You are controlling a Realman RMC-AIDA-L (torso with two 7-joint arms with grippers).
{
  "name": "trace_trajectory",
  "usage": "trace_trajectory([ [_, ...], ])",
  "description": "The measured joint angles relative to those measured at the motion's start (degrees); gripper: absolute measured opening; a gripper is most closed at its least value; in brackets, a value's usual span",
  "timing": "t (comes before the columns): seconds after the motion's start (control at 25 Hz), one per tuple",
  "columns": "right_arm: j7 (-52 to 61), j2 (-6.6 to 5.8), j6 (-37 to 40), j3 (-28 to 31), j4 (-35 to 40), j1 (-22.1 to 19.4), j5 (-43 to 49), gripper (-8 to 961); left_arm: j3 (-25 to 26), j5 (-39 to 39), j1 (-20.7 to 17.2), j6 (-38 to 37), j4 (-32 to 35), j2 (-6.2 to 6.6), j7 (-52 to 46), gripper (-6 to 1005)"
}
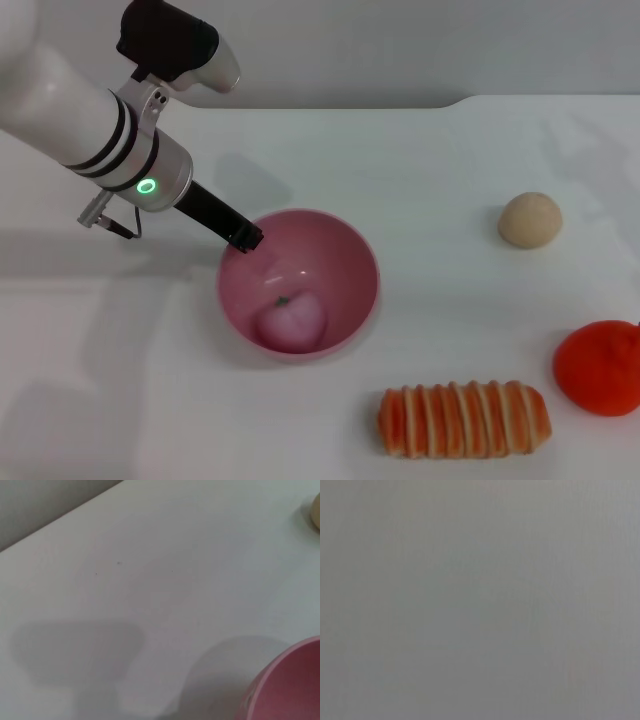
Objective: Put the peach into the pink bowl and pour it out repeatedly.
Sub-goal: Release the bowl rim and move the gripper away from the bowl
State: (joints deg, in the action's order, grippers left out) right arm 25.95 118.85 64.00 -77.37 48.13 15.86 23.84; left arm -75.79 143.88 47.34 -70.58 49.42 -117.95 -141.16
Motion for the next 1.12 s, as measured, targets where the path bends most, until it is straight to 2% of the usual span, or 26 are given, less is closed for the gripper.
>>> trace_trajectory([
  [0.44, -0.19, -0.02, 3.07, 0.14, -1.44, 0.06, -0.07, 414, 0.06, -0.22, -0.32, 1.15, -0.2, 0.0, -0.67, 82],
  [0.76, -0.21, -0.02, 3.17, -0.1, -2.12, -0.29, -0.01, 414, 0.07, -0.31, -0.33, 1.31, 0.21, -0.09, -0.89, 230],
  [0.8, -0.21, -0.02, 3.18, -0.11, -2.24, -0.31, -0.01, 414, 0.07, -0.31, -0.33, 1.31, 0.21, -0.09, -0.89, 278],
  [0.92, -0.18, -0.02, 3.46, -0.19, -3.07, -0.3, -0.01, 414, 0.64, -3.52, 0.1, 1.79, 1.72, -0.09, 1.13, 423],
  [1.04, -0.03, -0.12, 3.86, -0.41, -4.19, 0.02, -0.01, 414, 0.64, -3.52, 0.1, 1.79, 1.72, -0.09, 1.13, 472],
  [1.08, -0.03, -0.14, 3.88, -0.49, -4.4, 0.06, -0.01, 414, 2.63, -8.84, 0.79, 2.55, 4.67, -0.02, 4.96, 489],
  [1.12, -0.04, -0.14, 4.02, -0.54, -4.58, 0.06, -0.01, 414, 2.63, -8.84, 0.79, 2.55, 4.67, -0.02, 4.96, 505],
])
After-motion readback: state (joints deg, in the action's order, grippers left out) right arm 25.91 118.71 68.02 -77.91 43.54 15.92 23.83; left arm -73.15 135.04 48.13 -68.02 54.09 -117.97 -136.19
